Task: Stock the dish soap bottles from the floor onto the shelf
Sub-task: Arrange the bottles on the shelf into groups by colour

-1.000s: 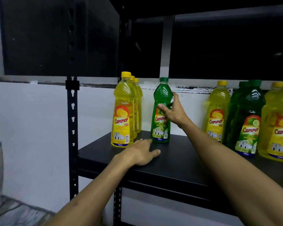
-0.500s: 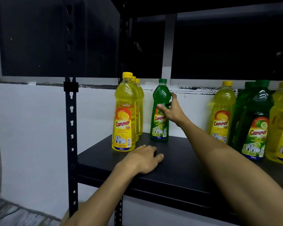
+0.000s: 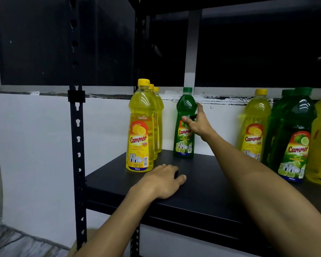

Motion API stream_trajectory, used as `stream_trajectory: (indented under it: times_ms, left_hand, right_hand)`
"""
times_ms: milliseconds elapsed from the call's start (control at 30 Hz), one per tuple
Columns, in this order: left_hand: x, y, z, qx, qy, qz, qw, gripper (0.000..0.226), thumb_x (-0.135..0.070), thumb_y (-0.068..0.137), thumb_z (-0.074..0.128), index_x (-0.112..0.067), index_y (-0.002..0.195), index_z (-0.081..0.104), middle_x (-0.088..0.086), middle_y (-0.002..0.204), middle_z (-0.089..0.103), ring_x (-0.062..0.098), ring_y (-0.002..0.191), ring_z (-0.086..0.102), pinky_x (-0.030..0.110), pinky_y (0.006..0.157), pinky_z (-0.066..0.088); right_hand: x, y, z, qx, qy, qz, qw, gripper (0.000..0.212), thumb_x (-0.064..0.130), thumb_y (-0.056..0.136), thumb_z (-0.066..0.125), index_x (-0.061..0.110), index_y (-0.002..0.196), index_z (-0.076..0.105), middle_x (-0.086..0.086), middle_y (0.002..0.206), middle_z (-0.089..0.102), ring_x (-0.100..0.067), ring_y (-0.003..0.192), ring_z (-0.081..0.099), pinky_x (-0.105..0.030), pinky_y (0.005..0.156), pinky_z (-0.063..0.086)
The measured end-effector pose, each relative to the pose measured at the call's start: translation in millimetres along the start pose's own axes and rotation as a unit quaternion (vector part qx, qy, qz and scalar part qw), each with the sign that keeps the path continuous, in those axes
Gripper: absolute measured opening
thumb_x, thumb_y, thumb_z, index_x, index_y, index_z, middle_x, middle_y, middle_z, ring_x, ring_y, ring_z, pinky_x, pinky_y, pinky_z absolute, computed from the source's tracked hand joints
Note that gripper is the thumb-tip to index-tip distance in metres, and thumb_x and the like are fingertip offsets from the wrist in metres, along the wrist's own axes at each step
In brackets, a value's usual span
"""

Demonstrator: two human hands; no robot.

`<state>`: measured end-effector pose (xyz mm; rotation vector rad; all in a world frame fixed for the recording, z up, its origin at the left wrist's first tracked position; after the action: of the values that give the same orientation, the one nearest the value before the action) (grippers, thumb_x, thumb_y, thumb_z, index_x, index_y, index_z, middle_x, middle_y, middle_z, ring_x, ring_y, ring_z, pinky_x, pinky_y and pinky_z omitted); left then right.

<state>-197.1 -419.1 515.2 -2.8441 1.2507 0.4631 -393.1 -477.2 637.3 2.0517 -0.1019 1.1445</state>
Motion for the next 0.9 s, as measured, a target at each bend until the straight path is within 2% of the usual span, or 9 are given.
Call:
stream_trajectory:
  times_ms: [167,267,367,433,533,633,767,900]
  left_hand:
    - [1.8,1.7,0.3,-0.002,0.000,0.002,1.000,0.060,-0.057,0.102,0.035,-0.023,0.152,0.036,0.004,0.155,0.038,0.024,0.141,0.036,0.039,0.111,0.034]
    - [1.8,2.5,1.0,-0.002,-0.004,0.002,1.000,0.060,-0.057,0.101,0.035,-0.023,0.151,0.038,0.004,0.154,0.040,0.025,0.140,0.038,0.039,0.109,0.035]
    - [3.1,3.3,0.9,-0.007,-0.008,0.005,1.000,0.059,-0.057,0.101,0.036,-0.023,0.149,0.041,0.004,0.151,0.044,0.025,0.138,0.040,0.039,0.109,0.036]
    - [3.9,4.5,1.2,-0.010,-0.010,0.005,1.000,0.059,-0.057,0.101,0.038,-0.023,0.149,0.042,0.003,0.149,0.046,0.024,0.136,0.042,0.039,0.108,0.038]
    - [6.6,6.2,0.1,-0.023,-0.020,-0.007,1.000,0.058,-0.058,0.098,0.042,-0.024,0.145,0.047,0.006,0.143,0.052,0.025,0.130,0.048,0.041,0.105,0.043]
    - [6.7,5.4,-4.9,-0.061,-0.033,-0.001,0.998,0.055,-0.057,0.095,0.051,-0.026,0.139,0.052,0.004,0.136,0.056,0.023,0.122,0.054,0.041,0.101,0.047]
    - [-6.8,3.2,-14.2,-0.093,-0.029,0.035,0.995,0.053,-0.047,0.093,0.060,-0.029,0.142,0.048,0.000,0.142,0.051,0.020,0.130,0.047,0.036,0.105,0.043]
    - [-51.3,12.0,-27.5,-0.145,-0.049,0.091,0.984,0.055,-0.051,0.090,0.062,-0.031,0.139,0.048,0.000,0.142,0.052,0.021,0.130,0.048,0.037,0.104,0.044]
  right_hand:
    - [-4.0,3.9,-3.7,0.004,0.002,0.001,1.000,0.066,0.010,0.096,0.062,0.023,0.149,0.024,-0.019,0.133,0.054,-0.029,0.105,0.062,-0.038,0.082,0.053]
    - [-7.2,2.8,-3.0,-0.001,0.002,0.003,1.000,0.067,0.010,0.097,0.061,0.023,0.151,0.023,-0.018,0.131,0.055,-0.026,0.101,0.062,-0.037,0.081,0.053]
    - [-8.4,1.5,-1.7,-0.005,0.009,0.011,1.000,0.071,0.012,0.097,0.061,0.025,0.154,0.021,-0.017,0.132,0.055,-0.027,0.103,0.062,-0.041,0.086,0.054]
    - [-7.2,-2.7,-2.3,-0.009,0.001,0.014,1.000,0.078,0.018,0.095,0.065,0.028,0.155,0.017,-0.017,0.136,0.052,-0.031,0.112,0.060,-0.048,0.094,0.053]
    - [-15.2,-4.1,-9.7,-0.020,-0.042,0.028,0.999,0.096,0.037,0.086,0.074,0.030,0.157,0.009,-0.019,0.147,0.041,-0.038,0.133,0.045,-0.060,0.106,0.043]
    - [-3.3,-20.7,-24.6,-0.025,-0.069,0.021,0.997,0.097,0.037,0.086,0.075,0.022,0.158,0.011,-0.018,0.152,0.035,-0.034,0.140,0.036,-0.055,0.110,0.039]
    - [23.0,-50.4,-64.3,-0.041,-0.139,-0.032,0.989,0.079,0.037,0.088,0.073,0.021,0.151,0.028,-0.009,0.144,0.044,-0.025,0.131,0.043,-0.043,0.106,0.043]
    - [52.7,-89.3,-130.6,-0.144,-0.190,-0.117,0.964,0.060,0.028,0.089,0.070,0.015,0.141,0.043,-0.006,0.132,0.050,-0.019,0.119,0.049,-0.037,0.100,0.044]
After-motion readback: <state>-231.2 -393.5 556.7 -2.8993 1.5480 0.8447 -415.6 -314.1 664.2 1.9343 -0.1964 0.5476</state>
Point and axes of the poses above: each hand's wrist, its own y-axis towards the middle knuckle, its own z-axis out of the palm, x = y × z, the point moved 7 cm from there along y, towards the middle knuckle
